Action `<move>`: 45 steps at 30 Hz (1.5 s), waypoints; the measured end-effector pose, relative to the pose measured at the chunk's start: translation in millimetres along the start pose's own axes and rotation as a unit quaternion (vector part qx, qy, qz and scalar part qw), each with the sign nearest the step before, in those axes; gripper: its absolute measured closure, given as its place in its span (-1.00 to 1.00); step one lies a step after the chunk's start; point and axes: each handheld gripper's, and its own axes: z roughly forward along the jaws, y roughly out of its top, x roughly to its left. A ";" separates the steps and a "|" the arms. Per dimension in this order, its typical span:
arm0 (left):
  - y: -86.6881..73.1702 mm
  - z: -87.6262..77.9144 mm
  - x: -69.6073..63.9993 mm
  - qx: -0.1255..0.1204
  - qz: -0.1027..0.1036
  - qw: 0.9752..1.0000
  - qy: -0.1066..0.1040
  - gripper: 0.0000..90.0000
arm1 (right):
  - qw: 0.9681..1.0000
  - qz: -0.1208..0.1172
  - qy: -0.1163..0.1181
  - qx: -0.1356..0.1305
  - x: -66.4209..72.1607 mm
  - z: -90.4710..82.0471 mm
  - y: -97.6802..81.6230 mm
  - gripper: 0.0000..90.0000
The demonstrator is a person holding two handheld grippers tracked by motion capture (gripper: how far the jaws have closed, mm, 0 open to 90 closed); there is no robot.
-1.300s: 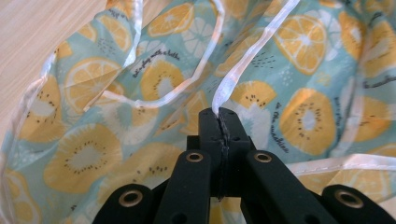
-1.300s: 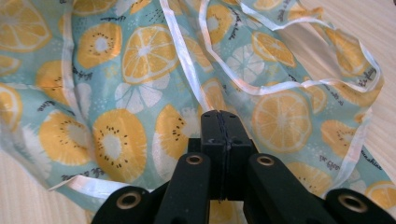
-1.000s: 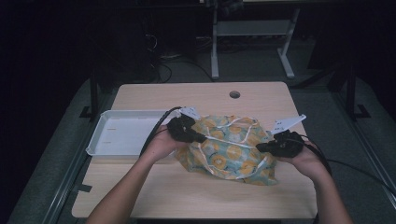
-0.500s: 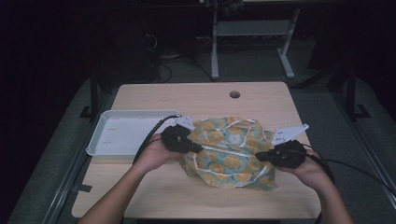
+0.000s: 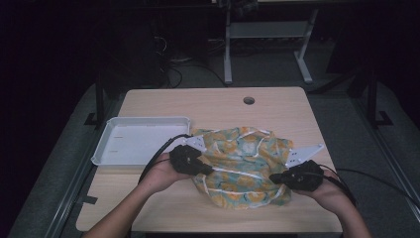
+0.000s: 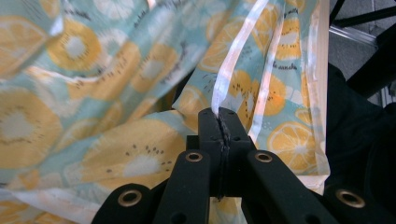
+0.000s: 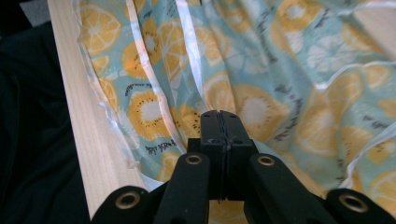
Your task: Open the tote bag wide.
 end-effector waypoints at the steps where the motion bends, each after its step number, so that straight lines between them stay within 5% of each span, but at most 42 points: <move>1: -1.9 1.8 -0.3 0.002 -0.002 1.000 -0.002 0.99 | 1.000 0.001 0.002 0.005 0.9 1.7 -0.3 0.97; 14: -16.3 17.4 -5.4 0.031 -0.003 0.999 -0.022 0.98 | 0.999 0.004 0.021 0.031 9.8 12.0 -10.0 0.97; 26: -17.3 9.1 -20.4 0.023 0.007 0.999 -0.035 0.97 | 0.998 0.006 0.038 0.046 16.8 26.5 -17.5 0.97; 32: -32.5 19.8 -26.3 0.042 -0.007 0.998 -0.049 0.97 | 0.998 -0.005 0.037 0.051 15.3 30.7 -16.7 0.97; 45: -38.4 35.3 -13.5 0.080 0.009 0.997 -0.002 0.97 | 0.997 0.001 0.041 0.064 10.3 43.2 -21.4 0.97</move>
